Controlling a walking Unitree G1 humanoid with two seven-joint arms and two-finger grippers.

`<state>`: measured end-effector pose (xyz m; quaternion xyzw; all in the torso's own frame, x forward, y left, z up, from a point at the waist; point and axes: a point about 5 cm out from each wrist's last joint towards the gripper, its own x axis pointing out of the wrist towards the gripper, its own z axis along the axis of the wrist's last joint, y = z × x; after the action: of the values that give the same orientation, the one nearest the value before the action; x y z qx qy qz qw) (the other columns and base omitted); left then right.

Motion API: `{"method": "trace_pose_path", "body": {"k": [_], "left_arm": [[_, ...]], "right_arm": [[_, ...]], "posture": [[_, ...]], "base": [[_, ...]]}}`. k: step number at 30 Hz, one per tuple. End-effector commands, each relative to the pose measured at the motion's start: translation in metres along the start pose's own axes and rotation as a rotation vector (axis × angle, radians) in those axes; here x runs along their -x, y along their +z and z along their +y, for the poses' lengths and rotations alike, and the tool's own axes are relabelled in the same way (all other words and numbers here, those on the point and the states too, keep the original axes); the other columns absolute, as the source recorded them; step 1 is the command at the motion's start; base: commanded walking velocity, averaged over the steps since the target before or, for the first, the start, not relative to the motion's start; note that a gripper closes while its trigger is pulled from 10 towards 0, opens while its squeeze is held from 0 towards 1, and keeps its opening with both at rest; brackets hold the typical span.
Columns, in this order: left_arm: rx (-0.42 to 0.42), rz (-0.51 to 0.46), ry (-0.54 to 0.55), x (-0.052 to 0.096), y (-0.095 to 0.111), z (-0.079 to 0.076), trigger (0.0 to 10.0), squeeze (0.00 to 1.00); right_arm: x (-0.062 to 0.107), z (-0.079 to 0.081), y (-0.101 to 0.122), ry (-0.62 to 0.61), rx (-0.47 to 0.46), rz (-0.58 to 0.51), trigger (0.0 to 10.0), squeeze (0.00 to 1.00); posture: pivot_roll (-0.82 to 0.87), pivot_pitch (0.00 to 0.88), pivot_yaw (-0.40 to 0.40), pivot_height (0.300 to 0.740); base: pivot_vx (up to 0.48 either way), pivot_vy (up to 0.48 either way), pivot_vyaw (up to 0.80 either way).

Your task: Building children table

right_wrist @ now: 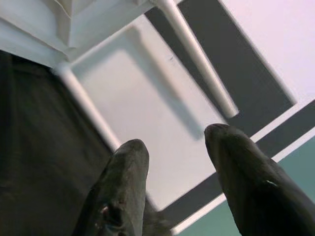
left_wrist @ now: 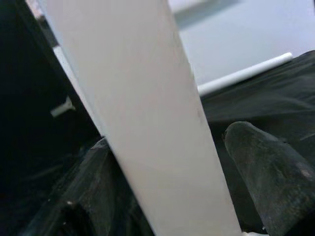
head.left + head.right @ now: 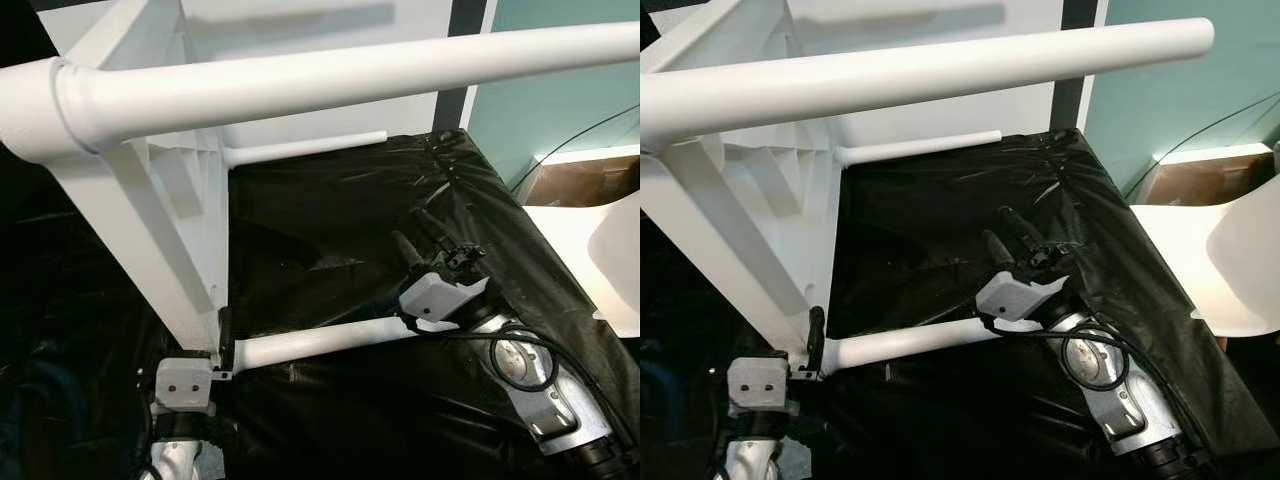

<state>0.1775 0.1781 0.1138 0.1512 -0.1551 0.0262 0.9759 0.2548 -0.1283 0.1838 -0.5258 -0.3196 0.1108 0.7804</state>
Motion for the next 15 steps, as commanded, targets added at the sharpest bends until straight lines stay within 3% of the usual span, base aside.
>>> {"method": "trace_pose_path", "body": {"k": [1,15], "left_arm": [[-0.004,-0.014,-0.035,0.002,0.004,0.0,10.0,0.0],[-0.031,0.004,-0.046,0.009,0.001,-0.001,10.0,0.0]], "right_arm": [[-0.002,-0.006,0.003,-0.027,0.049,-0.04,10.0,0.0],[-0.013,-0.017,0.011,-0.091,0.1,-0.114,10.0,0.0]], "posture": [[-0.02,0.006,0.066,0.74],[-0.01,0.003,0.063,0.74]], "base": [[0.0,0.0,0.0],[0.0,0.0,0.0]]}}
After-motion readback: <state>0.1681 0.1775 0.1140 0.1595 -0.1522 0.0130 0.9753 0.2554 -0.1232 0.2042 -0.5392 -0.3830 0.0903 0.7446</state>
